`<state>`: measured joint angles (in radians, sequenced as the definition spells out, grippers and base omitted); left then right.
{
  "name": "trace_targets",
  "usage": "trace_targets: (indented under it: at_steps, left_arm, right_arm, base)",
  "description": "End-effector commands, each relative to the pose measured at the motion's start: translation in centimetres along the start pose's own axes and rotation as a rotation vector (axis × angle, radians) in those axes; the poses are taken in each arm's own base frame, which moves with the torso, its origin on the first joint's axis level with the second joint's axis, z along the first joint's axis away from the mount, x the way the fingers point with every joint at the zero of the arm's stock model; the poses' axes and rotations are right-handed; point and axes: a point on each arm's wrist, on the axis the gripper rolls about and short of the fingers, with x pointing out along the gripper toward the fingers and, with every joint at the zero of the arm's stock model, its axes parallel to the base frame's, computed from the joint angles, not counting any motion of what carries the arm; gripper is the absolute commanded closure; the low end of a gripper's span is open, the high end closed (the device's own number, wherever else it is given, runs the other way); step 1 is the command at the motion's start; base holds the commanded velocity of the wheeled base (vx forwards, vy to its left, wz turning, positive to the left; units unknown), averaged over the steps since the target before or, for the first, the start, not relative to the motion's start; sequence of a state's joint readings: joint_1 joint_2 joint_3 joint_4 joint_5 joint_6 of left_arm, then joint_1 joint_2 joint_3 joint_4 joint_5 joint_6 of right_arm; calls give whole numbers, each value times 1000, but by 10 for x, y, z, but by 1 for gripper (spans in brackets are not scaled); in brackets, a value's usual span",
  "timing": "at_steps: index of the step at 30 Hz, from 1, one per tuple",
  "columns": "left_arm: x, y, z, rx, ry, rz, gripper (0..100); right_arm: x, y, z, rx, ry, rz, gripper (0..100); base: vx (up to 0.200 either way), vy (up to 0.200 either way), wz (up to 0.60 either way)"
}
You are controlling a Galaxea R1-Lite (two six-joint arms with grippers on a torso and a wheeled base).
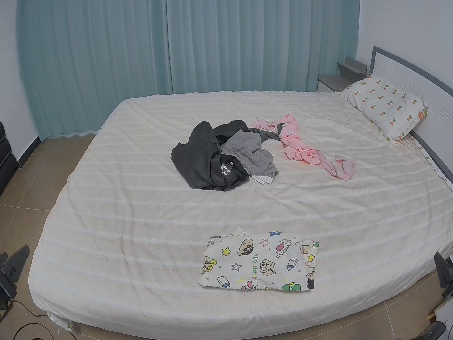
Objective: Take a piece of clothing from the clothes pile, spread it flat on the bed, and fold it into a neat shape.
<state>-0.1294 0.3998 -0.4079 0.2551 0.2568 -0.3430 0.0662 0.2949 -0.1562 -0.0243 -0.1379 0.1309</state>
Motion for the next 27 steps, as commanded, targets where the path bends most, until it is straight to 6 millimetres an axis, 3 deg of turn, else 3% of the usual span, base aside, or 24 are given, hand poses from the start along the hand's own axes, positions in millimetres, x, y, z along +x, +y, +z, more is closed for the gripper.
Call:
trace_targets:
  at_steps: [1, 3, 10, 21, 27]
  left_arm:
    - [1, 23, -88, 211, -264, -128, 0]
    - [1, 23, -91, 226, -228, -158, 0]
    - [2, 24, -92, 261, -223, -126, 0]
    - [2, 24, -92, 300, -224, -131, 0]
    - [2, 24, -92, 299, -224, -131, 0]
  right_arm:
    - [-18, 0, -46, -120, -140, 274, 0]
    - [-17, 1, -47, -127, -149, 289, 0]
    - [-18, -7, -45, -197, -150, -79, 0]
    - [-18, -9, -45, -71, -154, -162, 0]
    - [-18, -9, -45, -85, -158, -167, 0]
  base:
    - [0, 0, 0]
    - [0, 0, 0]
    - [0, 0, 0]
    - [0, 0, 0]
    - [0, 0, 0]
